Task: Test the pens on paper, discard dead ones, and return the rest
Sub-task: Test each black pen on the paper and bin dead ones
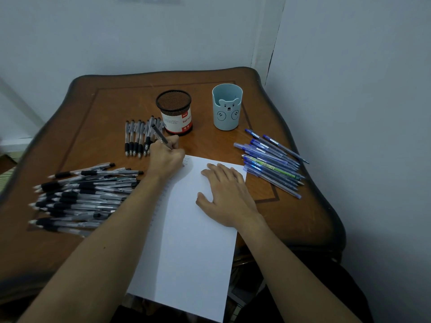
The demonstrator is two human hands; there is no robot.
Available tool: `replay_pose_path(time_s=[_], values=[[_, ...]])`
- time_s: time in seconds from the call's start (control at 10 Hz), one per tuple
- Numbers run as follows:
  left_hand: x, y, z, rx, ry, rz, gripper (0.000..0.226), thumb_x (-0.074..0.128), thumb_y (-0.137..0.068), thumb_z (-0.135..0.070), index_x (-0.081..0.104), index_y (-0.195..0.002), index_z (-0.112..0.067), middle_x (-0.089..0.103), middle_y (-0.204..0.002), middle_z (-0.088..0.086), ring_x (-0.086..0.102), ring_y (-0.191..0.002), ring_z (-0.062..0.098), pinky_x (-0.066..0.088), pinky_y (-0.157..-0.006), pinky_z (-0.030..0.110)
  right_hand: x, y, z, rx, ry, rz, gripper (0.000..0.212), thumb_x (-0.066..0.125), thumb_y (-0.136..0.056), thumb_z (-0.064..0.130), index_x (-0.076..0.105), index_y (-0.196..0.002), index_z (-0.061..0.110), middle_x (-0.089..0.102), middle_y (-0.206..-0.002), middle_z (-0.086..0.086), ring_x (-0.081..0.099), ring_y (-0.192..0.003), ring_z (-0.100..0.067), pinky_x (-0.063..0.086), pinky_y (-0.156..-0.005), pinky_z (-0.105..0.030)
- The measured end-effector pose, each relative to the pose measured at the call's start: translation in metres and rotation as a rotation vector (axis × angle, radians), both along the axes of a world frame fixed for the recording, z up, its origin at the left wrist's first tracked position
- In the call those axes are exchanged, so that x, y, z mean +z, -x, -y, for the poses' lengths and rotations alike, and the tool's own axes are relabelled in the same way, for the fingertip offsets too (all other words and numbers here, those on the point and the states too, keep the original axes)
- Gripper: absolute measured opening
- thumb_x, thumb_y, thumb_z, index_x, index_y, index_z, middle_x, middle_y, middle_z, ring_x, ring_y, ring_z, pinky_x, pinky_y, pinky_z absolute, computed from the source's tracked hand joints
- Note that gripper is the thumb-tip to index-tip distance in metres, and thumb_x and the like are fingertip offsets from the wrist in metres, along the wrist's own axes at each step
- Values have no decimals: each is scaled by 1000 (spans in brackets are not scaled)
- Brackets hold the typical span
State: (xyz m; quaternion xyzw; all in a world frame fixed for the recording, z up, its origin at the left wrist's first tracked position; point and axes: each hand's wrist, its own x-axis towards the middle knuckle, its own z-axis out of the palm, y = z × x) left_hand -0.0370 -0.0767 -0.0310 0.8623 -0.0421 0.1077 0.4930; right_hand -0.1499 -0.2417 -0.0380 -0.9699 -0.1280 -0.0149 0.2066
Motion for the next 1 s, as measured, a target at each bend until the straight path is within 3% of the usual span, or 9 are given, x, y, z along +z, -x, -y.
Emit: replay_pose_path(time_s=[0.1, 0.4, 0.6, 0.8, 0.9, 1.0], values=[[-3, -2, -1, -21, -8, -3, 32, 49, -73, 16, 34, -55, -6, 33, -54, 7, 31, -56, 14, 28, -56, 27, 0, -1, 0, 1, 6, -1, 62, 42, -97, 50, 36, -151, 22, 27, -163, 1, 15, -151, -16, 5, -123, -39], [-2, -1, -1, -44, 13, -2, 39, 49, -71, 16, 32, -53, -13, 33, -53, 4, 30, -51, 7, 28, -54, 26, 0, 0, 1, 2, 6, -3, 62, 41, -97, 50, 36, -151, 22, 26, -163, 1, 16, -151, -16, 5, -123, -39], [-4, -3, -3, -44, 30, -39, 33, 50, -69, 15, 34, -54, -9, 35, -55, 10, 34, -57, 20, 29, -56, 30, 0, 0, 0, 1, -1, 5, 62, 42, -96, 49, 37, -151, 21, 28, -162, 1, 17, -150, -16, 6, -123, -39], [-2, -2, -2, -54, 14, -45, 36, 49, -70, 15, 32, -54, -12, 33, -54, 6, 31, -56, 14, 27, -56, 29, 0, 0, 0, 4, -3, 3, 62, 41, -96, 49, 37, -151, 22, 28, -162, 1, 16, -150, -15, 5, -123, -39], [-1, -2, -4, -34, 69, -70, 30, 50, -70, 15, 34, -56, -7, 36, -57, 9, 36, -59, 20, 31, -57, 29, 0, 0, 0, 4, 0, 4, 61, 41, -96, 49, 37, -151, 21, 28, -162, 1, 17, -150, -16, 6, -123, -40], [0, -3, -10, -6, 196, -115, 27, 53, -72, 5, 45, -57, -17, 46, -58, 4, 43, -60, 22, 39, -59, 32, 1, 1, 0, 0, 3, 10, 61, 42, -96, 49, 37, -150, 21, 29, -161, 0, 17, -150, -16, 6, -123, -40]])
